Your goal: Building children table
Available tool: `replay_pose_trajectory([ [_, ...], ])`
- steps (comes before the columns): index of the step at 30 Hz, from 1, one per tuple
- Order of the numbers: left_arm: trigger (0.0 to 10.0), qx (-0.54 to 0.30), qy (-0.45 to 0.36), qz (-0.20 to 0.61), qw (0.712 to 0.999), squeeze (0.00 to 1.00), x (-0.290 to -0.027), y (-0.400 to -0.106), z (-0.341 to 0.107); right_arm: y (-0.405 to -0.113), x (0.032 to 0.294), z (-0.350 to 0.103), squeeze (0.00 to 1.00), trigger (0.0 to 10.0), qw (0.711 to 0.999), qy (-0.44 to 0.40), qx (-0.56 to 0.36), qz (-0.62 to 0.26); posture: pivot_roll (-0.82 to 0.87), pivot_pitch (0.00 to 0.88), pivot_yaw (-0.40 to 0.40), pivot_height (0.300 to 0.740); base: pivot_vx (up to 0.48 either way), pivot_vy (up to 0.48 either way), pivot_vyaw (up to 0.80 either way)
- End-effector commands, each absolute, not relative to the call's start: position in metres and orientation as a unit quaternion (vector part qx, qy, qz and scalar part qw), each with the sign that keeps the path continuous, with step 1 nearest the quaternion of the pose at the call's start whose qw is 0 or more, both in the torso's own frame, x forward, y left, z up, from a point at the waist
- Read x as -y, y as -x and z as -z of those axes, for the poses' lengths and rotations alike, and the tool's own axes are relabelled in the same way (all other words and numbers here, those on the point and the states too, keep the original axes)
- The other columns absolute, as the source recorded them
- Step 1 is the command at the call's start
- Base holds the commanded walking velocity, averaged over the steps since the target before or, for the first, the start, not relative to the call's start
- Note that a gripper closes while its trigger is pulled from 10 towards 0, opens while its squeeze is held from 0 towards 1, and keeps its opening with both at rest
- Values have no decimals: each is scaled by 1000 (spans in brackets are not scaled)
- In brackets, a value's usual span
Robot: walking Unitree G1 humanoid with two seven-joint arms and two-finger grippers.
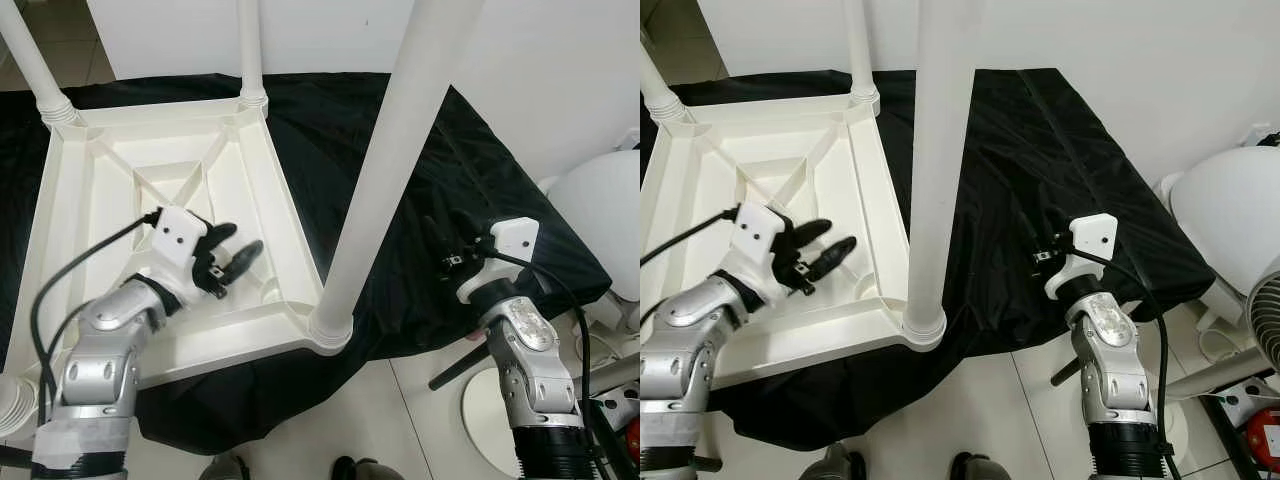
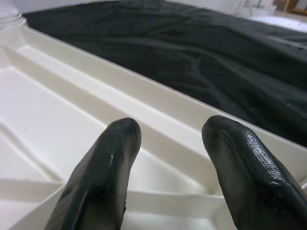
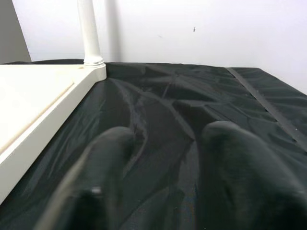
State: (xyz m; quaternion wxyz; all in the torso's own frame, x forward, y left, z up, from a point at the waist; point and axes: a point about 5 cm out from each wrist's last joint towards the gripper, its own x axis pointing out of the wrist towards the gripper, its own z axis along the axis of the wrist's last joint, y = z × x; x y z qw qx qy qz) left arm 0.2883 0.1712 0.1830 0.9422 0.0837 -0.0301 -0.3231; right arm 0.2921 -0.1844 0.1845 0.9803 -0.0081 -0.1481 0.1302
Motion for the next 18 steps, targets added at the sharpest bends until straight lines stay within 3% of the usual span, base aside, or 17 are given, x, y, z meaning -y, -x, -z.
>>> replay_pose_trajectory([
  [1,10000,26,-86,284,955,0,-176,-287,-182,-290,184,-181,1000,10000,981,0,140,-134,96,142,-41,740,0,0,0],
  [2,10000,32,-82,281,956,337,-178,-287,-184,-291,184,-182,1000,10000,981,3,140,-135,95,151,-39,740,0,0,0],
  [3,10000,36,-80,280,956,337,-180,-286,-185,-291,184,-182,1000,10000,981,5,141,-135,95,151,-39,740,0,0,0],
  [4,10000,38,-73,281,956,1000,-182,-286,-186,-292,185,-182,0,10000,981,11,139,-138,93,165,-48,740,0,0,0],
  [8,10000,39,-71,248,965,1000,-184,-287,-188,-291,185,-182,0,10000,980,14,136,-144,90,172,-52,740,0,0,0],
  [9,10000,42,-72,240,967,0,-184,-287,-189,-290,185,-182,0,10000,980,16,135,-147,85,175,-54,740,0,0,0],
  [18,10000,47,-61,207,975,0,-182,-287,-189,-287,183,-179,0,10000,979,19,130,-155,78,178,-57,740,0,0,0],
])
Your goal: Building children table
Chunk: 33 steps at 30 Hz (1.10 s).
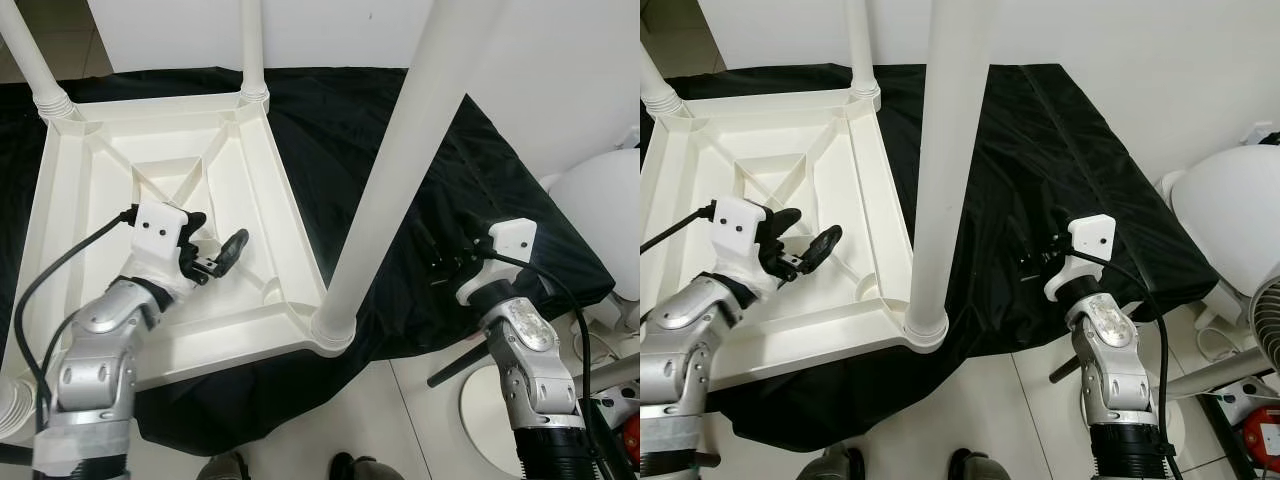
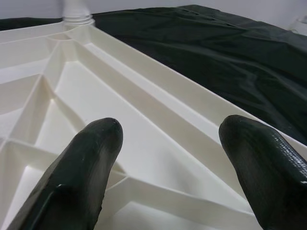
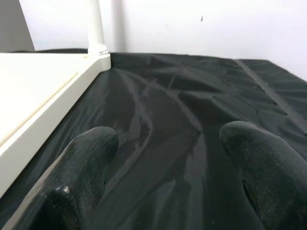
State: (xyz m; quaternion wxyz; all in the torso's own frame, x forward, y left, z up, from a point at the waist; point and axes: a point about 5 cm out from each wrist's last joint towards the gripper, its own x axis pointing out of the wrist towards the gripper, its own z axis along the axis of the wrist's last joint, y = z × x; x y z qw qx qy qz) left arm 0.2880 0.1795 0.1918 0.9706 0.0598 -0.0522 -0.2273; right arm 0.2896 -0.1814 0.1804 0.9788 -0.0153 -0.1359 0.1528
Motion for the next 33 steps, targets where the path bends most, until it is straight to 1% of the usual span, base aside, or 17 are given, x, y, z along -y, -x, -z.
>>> replay_pose_trajectory([
  [1,10000,45,-59,203,976,0,-182,-287,-188,-287,182,-178,0,10000,979,21,129,-155,76,177,-54,740,0,0,0],
  [6,10000,39,-59,178,982,0,-182,-292,-188,-286,183,-176,0,10000,979,23,127,-156,70,162,-46,740,0,0,0],
  [12,10000,40,-57,177,982,0,-179,-294,-187,-284,182,-175,0,10000,978,27,124,-163,65,153,-41,740,0,0,0],
  [20,10000,43,-61,153,985,0,-178,-296,-182,-283,182,-168,0,10000,982,42,110,-149,62,133,-31,740,0,0,0],
  [26,10000,39,-64,159,984,0,-175,-296,-179,-282,181,-165,0,10000,983,40,106,-145,66,133,-26,740,0,0,0],
  [33,10000,59,-80,151,983,0,-180,-298,-182,-280,177,-162,0,10000,981,42,111,-154,75,121,-28,740,0,0,0],
])
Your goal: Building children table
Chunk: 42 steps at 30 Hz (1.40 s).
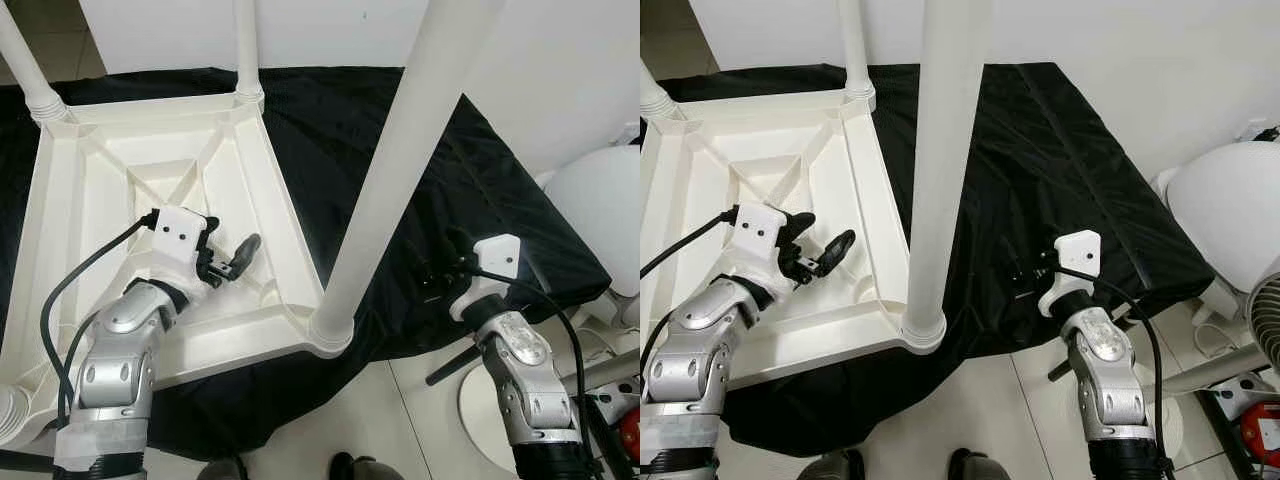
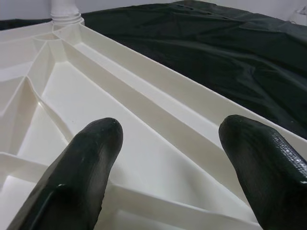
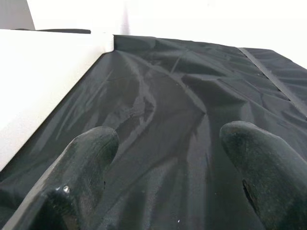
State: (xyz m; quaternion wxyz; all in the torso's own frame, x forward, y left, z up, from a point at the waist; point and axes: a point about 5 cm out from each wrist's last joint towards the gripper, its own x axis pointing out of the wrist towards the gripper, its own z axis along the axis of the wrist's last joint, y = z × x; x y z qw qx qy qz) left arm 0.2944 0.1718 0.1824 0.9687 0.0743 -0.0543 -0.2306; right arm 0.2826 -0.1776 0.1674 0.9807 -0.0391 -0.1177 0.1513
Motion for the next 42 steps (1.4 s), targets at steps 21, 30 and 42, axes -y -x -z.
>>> replay_pose_trajectory([
  [21,10000,74,-75,209,972,0,-176,-290,-180,-267,163,-156,0,10000,938,47,70,-337,97,99,-27,740,0,0,0],
  [30,10000,68,-101,239,963,0,-174,-285,-178,-250,161,-154,0,10000,886,52,24,-461,114,89,-16,740,0,0,0],
  [42,10000,68,-116,260,956,0,-172,-284,-178,-248,150,-158,0,10000,827,86,2,-556,119,91,-3,740,0,0,0],
])
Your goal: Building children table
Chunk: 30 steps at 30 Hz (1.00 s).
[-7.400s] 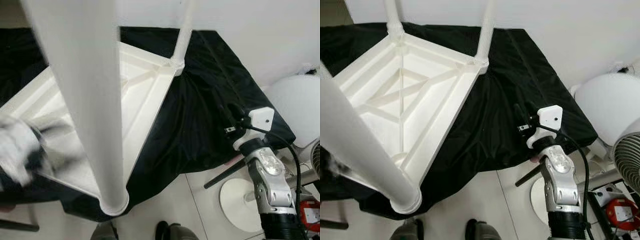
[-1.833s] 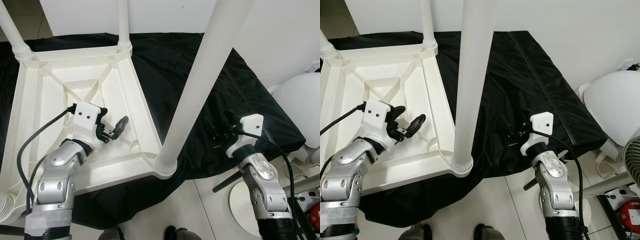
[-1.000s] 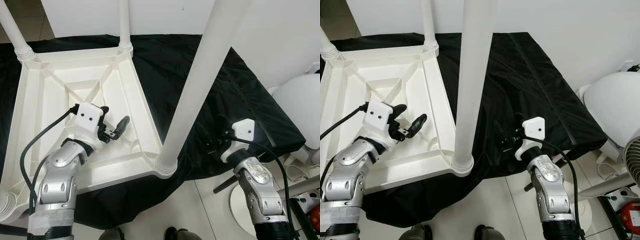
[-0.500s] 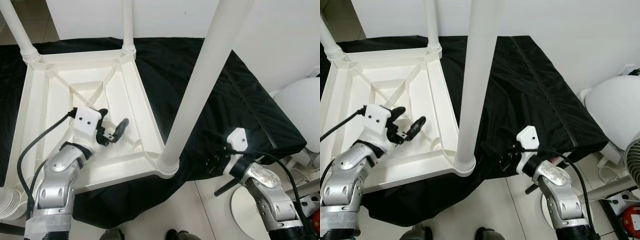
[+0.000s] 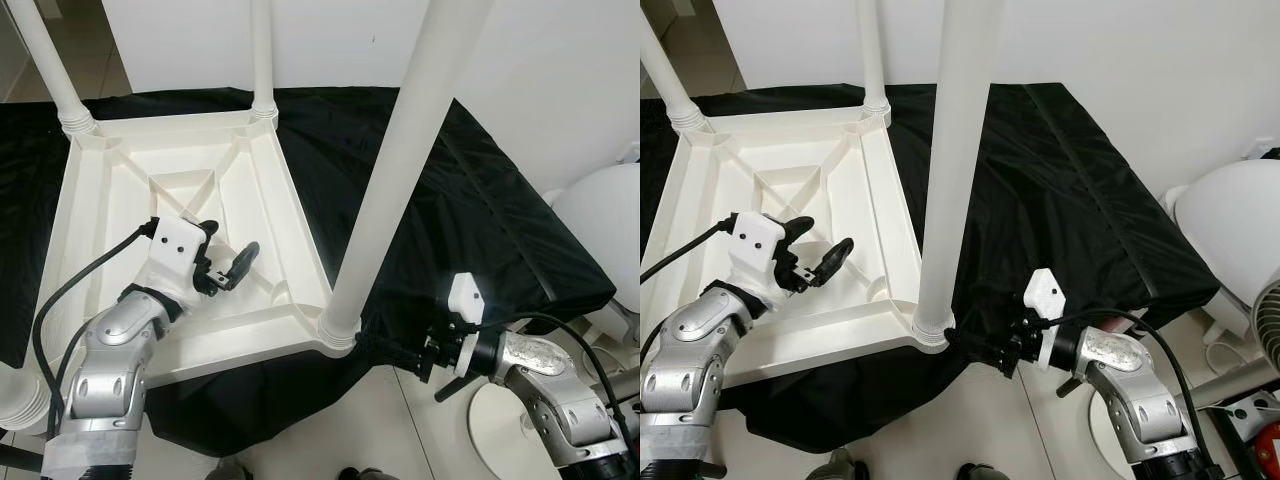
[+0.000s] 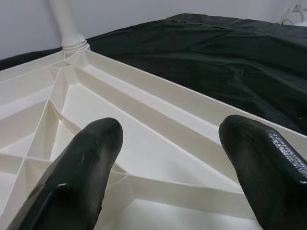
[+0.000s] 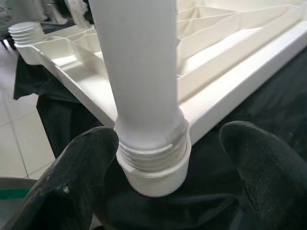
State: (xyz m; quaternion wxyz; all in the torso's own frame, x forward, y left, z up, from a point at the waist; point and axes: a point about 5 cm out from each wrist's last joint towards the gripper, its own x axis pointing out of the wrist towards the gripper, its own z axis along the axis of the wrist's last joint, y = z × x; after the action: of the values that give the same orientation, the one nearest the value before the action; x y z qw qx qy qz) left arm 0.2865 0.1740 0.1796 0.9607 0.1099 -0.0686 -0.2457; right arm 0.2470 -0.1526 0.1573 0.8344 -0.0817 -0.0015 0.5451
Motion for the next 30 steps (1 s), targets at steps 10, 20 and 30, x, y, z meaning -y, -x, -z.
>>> replay_pose_trajectory([
  [10,10000,65,-121,265,954,0,-171,-281,-177,-270,124,-158,0,10000,836,74,33,-542,127,100,0,740,0,0,0],
  [20,10000,67,-135,284,947,0,-164,-278,-176,-286,106,-153,0,10000,853,43,54,-517,137,116,-1,740,0,0,0],
  [30,10000,70,-153,328,930,0,-154,-276,-176,-310,135,-158,0,10000,891,55,64,-447,130,132,-20,740,0,0,0],
])
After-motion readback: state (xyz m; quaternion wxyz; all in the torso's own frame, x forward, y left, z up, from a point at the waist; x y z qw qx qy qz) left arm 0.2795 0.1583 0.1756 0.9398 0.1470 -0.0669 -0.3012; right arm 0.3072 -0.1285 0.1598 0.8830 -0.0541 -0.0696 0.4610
